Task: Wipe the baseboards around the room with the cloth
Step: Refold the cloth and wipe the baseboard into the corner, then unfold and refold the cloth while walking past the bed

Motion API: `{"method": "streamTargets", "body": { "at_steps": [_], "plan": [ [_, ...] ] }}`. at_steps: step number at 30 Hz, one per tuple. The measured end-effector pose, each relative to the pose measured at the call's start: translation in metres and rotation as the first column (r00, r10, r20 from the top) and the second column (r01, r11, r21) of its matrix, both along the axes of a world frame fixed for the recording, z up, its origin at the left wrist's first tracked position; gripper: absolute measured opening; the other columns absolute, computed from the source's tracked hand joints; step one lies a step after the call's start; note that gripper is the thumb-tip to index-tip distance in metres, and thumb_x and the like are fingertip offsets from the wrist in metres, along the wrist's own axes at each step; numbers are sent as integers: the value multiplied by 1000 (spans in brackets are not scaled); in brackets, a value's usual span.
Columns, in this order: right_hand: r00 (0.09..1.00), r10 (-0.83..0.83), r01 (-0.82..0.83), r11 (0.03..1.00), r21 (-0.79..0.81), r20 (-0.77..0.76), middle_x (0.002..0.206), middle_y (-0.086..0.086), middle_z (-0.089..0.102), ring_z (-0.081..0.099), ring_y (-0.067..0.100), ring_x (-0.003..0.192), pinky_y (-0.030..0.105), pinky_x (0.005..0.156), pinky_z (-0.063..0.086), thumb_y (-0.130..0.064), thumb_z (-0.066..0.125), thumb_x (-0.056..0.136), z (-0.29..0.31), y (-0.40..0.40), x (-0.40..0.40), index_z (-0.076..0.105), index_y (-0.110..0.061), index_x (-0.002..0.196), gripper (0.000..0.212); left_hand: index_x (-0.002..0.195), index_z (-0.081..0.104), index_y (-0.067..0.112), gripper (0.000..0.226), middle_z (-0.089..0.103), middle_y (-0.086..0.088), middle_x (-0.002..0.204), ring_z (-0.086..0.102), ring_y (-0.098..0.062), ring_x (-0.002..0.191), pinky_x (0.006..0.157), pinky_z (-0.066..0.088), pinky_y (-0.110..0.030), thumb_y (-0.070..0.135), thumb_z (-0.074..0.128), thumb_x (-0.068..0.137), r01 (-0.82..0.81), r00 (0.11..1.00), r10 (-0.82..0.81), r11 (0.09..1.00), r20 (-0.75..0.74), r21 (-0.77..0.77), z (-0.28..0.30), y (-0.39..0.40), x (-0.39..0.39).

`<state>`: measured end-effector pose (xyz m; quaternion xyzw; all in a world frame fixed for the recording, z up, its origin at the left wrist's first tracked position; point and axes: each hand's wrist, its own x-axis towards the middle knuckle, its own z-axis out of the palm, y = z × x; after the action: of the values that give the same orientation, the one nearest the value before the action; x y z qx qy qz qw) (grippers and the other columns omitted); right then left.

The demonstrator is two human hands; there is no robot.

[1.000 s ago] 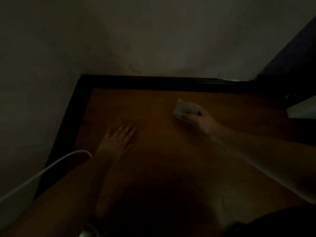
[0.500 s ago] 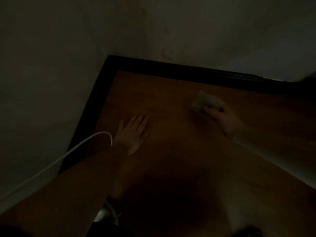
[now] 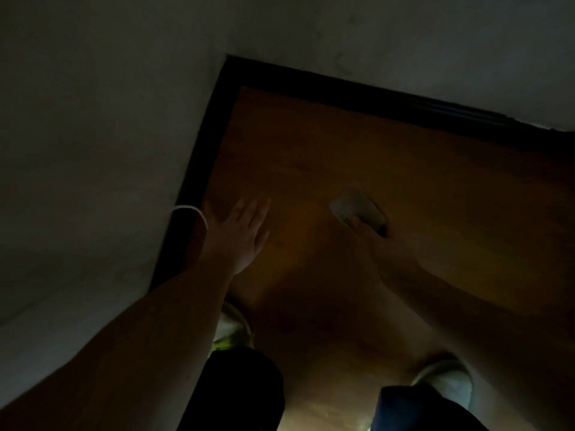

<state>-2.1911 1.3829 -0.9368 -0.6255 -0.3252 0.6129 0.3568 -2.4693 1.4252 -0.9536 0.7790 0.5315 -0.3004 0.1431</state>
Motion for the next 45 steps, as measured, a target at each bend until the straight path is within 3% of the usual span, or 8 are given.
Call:
{"method": "streamTargets", "body": {
  "at_steps": [4, 10, 15, 23, 27, 34, 40, 45],
  "plan": [
    [994, -102, 98, 992, 75, 46, 139, -2, 56, 53, 15, 128, 48, 110, 41, -40, 65, 89, 22, -17, -16, 51, -36, 135, 48, 153, -22, 31, 67, -6, 5, 166, -6, -15, 152, 108, 2, -76, 59, 8, 100, -169, 986, 169, 986, 4, -12, 26, -18, -9],
    [978, -188, 183, 981, 61, 91, 130, -8, 60, 58, 7, 121, 37, 106, 46, -42, 64, 90, 62, -28, -12, 50, -45, 128, 41, 157, 11, 21, 66, 22, -3, 163, 24, -24, 149, 113, 21, -66, 54, 10, 100, 78, 984, -84, 996, 156, 47, 60, -40, 32],
    [945, -326, 326, 945, -4, 18, 128, -10, 61, 60, 2, 115, 20, 93, 49, -29, 63, 93, 103, -41, -3, 49, -24, 140, 50, 158, 3, 20, 72, 8, -5, 166, 14, -25, 151, 109, 29, -58, 55, -1, 95, 102, 971, -105, 994, 217, 24, 100, -40, 83],
    [912, -401, 403, 915, -6, 85, 129, -10, 61, 57, 7, 120, 37, 104, 47, -35, 64, 92, 210, -100, 19, 50, -35, 136, 46, 159, 2, 23, 76, 2, -1, 166, 4, -21, 151, 111, 24, -59, 61, 0, 93, 155, 955, -152, 988, 254, 11, 214, -72, 125],
    [873, -481, 484, 875, -19, 76, 132, -9, 59, 56, 7, 122, 33, 104, 46, -25, 63, 95, 286, -127, 17, 51, -31, 136, 43, 158, -2, 28, 84, 7, 2, 166, 10, -22, 152, 115, 13, -61, 75, -1, 88, 148, 933, -121, 988, 340, -55, 281, -81, 120],
    [818, -565, 571, 820, -40, 107, 120, -3, 63, 61, 5, 108, 17, 84, 47, -12, 63, 94, 436, -176, 19, 53, -22, 132, 40, 159, 8, 22, 82, 12, -2, 166, 8, -22, 153, 115, 14, -58, 72, 13, 94, 322, 839, -310, 945, 446, 51, 443, -103, 120],
    [818, -559, 556, 829, 63, 136, 120, -4, 63, 61, 11, 111, 25, 93, 49, -9, 64, 93, 552, -212, 21, 53, -23, 131, 42, 159, 2, 27, 80, 4, 1, 166, 2, -19, 153, 117, 7, -57, 71, 15, 94, 494, 728, -477, 863, 492, 104, 558, -111, 132],
    [725, -668, 649, 744, 156, 168, 118, -12, 63, 60, 5, 111, 21, 93, 48, -6, 66, 91, 626, -237, 9, 53, -26, 128, 44, 157, -7, 32, 79, -2, 4, 167, -3, -16, 153, 117, 5, -60, 74, 8, 93, 635, 614, -612, 758, 499, 147, 634, -107, 142]
  ]
}}
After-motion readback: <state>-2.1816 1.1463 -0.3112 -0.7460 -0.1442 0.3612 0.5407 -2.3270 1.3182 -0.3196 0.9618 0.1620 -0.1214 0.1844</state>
